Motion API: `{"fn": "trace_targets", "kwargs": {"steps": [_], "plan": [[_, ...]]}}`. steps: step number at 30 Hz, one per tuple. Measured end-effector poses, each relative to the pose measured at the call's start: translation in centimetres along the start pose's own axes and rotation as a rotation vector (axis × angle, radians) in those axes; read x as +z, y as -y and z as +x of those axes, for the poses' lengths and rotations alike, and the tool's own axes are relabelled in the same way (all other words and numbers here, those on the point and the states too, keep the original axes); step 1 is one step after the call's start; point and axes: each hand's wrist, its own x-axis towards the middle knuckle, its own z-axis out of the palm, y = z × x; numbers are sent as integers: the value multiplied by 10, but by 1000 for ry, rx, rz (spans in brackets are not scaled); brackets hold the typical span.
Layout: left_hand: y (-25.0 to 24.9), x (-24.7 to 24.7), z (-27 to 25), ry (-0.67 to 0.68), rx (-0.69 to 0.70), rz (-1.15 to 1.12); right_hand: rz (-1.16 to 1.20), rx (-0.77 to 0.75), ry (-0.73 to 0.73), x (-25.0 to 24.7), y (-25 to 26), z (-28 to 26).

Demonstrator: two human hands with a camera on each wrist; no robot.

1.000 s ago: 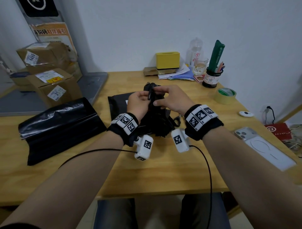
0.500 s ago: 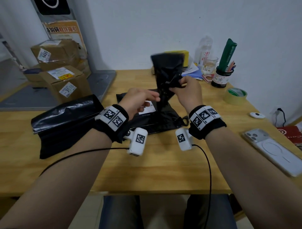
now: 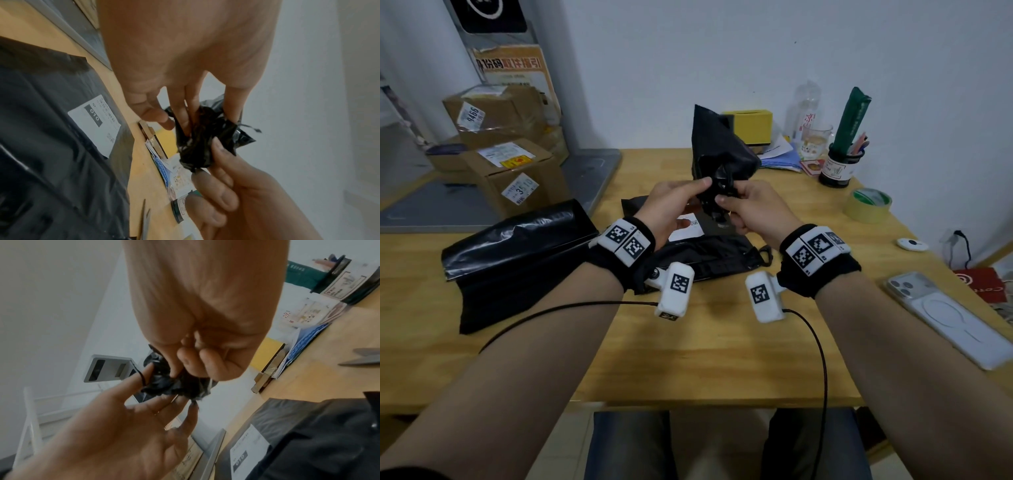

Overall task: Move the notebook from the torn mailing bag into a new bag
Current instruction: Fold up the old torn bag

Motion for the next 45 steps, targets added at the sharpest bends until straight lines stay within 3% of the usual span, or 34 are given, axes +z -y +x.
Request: {"fn": "trace_targets", "kwargs": {"steps": [3, 6, 9, 12, 16, 21, 26, 29, 33, 37, 45], "plan": [[4, 1, -2, -2, 53, 49, -28, 54, 64, -4, 2, -3], [3, 4, -2, -37, 69, 112, -108, 125, -91, -3, 4, -1], [3, 3, 0, -27, 96, 187, -39, 193, -167, -5, 1, 1], [4, 3, 0, -15, 106, 258, -119, 149, -201, -6, -2, 1], [9, 3, 4, -123, 91, 234, -248, 19, -273, -3, -1, 7], [8, 1, 8, -130, 73, 269, -398, -175, -91, 0, 10, 8], [3, -6, 6, 14, 115, 337, -574, -154, 36, -6, 14, 3], [1, -9, 3, 46, 181, 342, -528, -68, 67, -7, 8, 2], [3, -8, 2, -19, 299, 324, -317, 67, 50, -9, 4, 0], [7, -11, 3, 61, 287, 295, -204, 79, 72, -10, 6, -4], [14, -15, 2, 192, 136, 261, 73, 41, -55, -10, 5, -2]]}}
